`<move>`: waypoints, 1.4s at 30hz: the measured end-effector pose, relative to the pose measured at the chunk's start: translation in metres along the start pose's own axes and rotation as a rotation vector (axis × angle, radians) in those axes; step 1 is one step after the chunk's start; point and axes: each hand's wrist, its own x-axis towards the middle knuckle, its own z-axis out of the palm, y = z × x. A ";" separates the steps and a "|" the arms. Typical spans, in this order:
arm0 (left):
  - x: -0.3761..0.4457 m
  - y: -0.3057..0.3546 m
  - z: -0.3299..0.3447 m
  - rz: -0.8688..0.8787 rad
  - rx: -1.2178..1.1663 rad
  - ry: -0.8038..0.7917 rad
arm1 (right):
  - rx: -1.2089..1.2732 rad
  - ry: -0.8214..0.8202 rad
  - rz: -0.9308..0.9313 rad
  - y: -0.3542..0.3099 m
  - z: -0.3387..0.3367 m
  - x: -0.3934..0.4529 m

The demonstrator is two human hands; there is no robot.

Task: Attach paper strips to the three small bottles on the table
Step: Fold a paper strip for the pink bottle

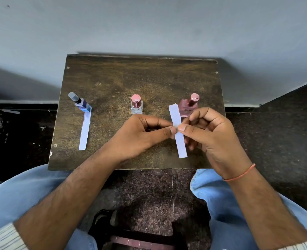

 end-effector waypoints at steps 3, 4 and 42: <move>-0.002 0.002 -0.002 -0.013 0.009 0.025 | -0.030 -0.025 -0.010 0.000 0.003 0.001; -0.002 0.002 -0.003 -0.019 0.011 0.034 | -0.042 -0.029 -0.013 0.001 0.004 0.001; -0.028 0.002 -0.032 -0.088 0.219 -0.064 | -0.123 -0.054 -0.036 0.013 0.026 0.007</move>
